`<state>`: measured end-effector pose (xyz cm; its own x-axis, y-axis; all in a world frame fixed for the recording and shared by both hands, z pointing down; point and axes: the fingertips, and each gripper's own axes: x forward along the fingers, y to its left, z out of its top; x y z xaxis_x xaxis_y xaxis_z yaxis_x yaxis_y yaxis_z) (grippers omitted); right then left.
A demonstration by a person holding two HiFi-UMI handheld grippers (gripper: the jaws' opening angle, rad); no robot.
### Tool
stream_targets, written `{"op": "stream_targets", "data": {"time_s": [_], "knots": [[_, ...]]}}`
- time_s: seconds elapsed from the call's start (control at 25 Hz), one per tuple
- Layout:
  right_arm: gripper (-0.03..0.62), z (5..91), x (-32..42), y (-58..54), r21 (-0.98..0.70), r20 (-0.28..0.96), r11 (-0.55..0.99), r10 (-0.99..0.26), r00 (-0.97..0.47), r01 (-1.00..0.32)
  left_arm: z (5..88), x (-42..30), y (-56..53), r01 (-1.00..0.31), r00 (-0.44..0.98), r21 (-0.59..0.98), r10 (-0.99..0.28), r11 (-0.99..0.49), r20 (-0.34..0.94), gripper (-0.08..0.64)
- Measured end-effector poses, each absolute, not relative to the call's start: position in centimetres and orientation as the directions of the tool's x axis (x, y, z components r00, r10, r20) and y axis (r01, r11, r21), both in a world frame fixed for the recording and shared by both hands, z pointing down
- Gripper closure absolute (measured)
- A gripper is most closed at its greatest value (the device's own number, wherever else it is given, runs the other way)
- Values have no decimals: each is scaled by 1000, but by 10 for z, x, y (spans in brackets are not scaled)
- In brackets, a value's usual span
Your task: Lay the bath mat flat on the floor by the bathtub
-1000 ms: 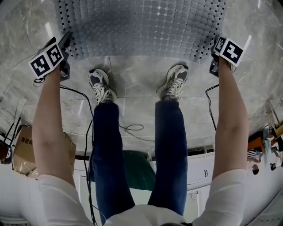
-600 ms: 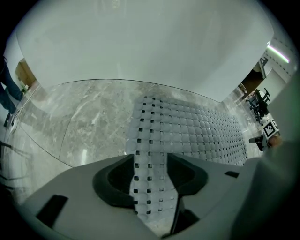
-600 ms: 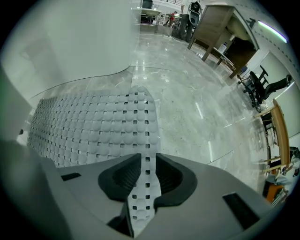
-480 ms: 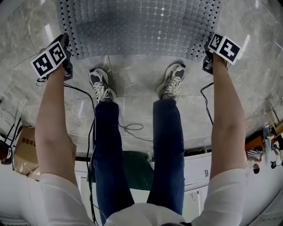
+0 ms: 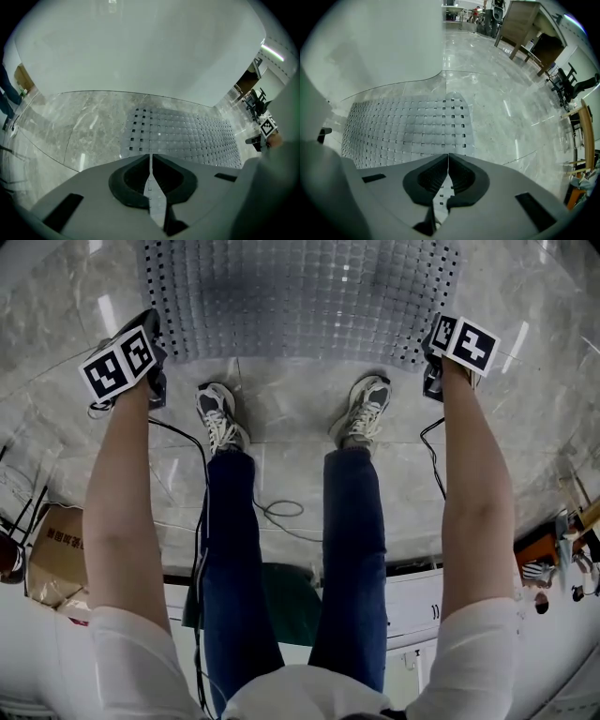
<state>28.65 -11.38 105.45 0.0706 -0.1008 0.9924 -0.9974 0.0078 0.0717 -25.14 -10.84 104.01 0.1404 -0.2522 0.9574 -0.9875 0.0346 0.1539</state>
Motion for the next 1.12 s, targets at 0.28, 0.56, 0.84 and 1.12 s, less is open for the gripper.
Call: {"op": "stream_targets", "data": {"time_s": [0.28, 0.56, 0.84, 1.12], "knots": [[561, 1023, 268, -116, 53, 993, 1, -108, 53, -999, 1004, -235, -122, -969, 213, 240, -302, 56, 929, 522], [561, 981, 253, -114, 50, 991, 5, -124, 49, -999, 962, -229, -126, -968, 202, 238, -308, 82, 930, 522], [561, 917, 229, -122, 25, 988, 23, -152, 22, -999, 899, -206, -133, -957, 247, 283, -336, 64, 909, 522], [561, 846, 211, -128, 5, 981, 27, -194, -1, -1000, 832, -194, -140, -946, 273, 318, -380, 61, 884, 522]]}}
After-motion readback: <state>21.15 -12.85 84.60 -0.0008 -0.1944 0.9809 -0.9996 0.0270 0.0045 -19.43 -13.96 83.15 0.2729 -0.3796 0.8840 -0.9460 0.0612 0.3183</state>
